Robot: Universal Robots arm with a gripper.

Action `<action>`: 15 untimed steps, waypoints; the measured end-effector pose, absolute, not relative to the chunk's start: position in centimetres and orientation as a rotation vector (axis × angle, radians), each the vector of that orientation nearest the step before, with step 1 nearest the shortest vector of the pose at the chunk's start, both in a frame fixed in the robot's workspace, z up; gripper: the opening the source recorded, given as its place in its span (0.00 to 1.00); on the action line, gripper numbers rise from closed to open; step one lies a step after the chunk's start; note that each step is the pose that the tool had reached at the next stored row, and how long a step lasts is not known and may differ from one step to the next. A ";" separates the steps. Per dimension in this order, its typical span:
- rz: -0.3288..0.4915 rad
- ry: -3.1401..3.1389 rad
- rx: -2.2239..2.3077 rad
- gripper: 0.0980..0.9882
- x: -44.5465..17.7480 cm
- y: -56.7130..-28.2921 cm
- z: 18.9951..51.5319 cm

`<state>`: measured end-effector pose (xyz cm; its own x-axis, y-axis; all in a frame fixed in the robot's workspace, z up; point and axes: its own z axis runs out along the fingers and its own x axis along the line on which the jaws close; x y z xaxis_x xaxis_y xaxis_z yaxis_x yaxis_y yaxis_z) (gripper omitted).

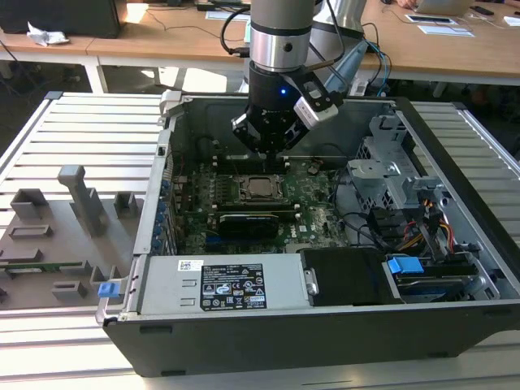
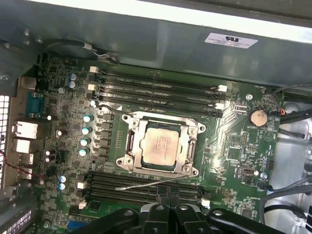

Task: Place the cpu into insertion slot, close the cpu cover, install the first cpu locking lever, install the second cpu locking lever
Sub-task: 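Install the first cpu locking lever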

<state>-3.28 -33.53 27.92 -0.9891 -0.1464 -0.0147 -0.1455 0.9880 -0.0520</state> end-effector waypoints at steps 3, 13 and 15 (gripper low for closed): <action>-0.079 3.113 -0.239 0.01 -3.3 -33.5 27.9; -0.060 3.125 -0.041 0.01 -3.3 -33.5 27.9; -0.060 3.125 -0.041 0.01 -3.4 -33.5 27.9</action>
